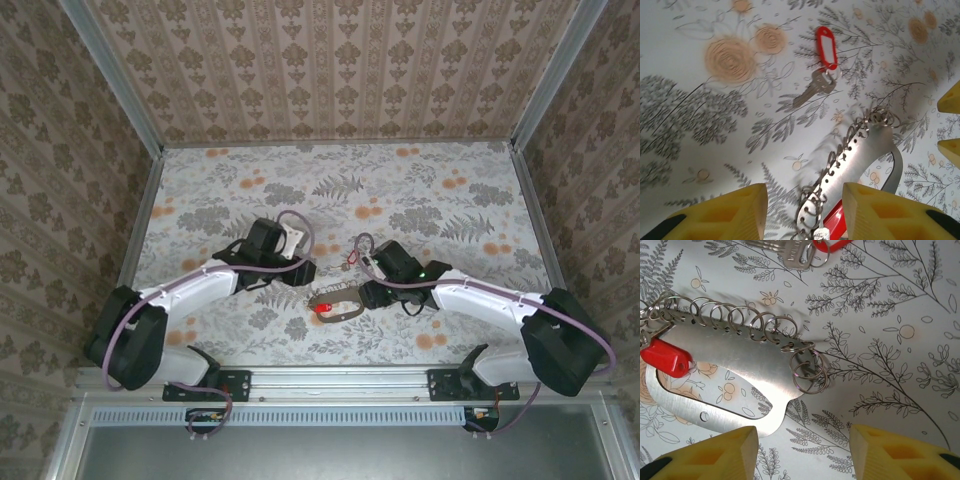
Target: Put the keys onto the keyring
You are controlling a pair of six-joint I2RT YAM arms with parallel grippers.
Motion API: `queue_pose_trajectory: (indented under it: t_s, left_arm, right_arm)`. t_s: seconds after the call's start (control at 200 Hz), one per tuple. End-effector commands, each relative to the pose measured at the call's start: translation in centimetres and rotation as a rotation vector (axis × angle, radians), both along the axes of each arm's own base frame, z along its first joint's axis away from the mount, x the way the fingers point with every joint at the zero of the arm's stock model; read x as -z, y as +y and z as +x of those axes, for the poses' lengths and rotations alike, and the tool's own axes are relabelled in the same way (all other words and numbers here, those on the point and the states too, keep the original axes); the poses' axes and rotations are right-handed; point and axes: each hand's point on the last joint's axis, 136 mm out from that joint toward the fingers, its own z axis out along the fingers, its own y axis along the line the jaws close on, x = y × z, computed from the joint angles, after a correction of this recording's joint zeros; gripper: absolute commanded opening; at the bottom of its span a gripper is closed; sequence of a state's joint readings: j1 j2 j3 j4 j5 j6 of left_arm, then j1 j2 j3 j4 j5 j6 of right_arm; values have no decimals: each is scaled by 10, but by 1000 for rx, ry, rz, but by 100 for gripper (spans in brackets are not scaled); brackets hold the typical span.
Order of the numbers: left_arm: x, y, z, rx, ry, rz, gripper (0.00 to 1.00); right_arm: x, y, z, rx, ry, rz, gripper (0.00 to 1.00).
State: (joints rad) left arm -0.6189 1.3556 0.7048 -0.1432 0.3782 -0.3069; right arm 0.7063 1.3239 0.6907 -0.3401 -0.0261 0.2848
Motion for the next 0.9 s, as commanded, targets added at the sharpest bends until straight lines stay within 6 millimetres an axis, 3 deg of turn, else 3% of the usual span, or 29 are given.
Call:
queue_pose_trajectory:
  t_s: [0.0, 0.22, 0.255, 0.61, 0.79, 0.895]
  left_arm:
    - [-21, -2, -1, -15, -2, -93, 44]
    - [-36, 10, 3, -51, -33, -138, 44]
    - [-39, 10, 3, -50, -42, -147, 44]
    - [-51, 11, 4, -49, -69, -188, 44]
    - [-55, 13, 5, -52, -87, -194, 44]
    - [-56, 16, 5, -61, -94, -188, 44]
  right_arm:
    - [-23, 12, 14, -96, -129, -13, 55]
    - [-20, 33, 21, -254, -230, -107, 56]
    - [-10, 34, 22, -257, -215, -140, 56]
    - [25, 24, 30, -53, -117, -192, 54]
    - [37, 45, 21, -107, -37, -166, 53]
    - [42, 59, 14, -149, 9, -162, 47]
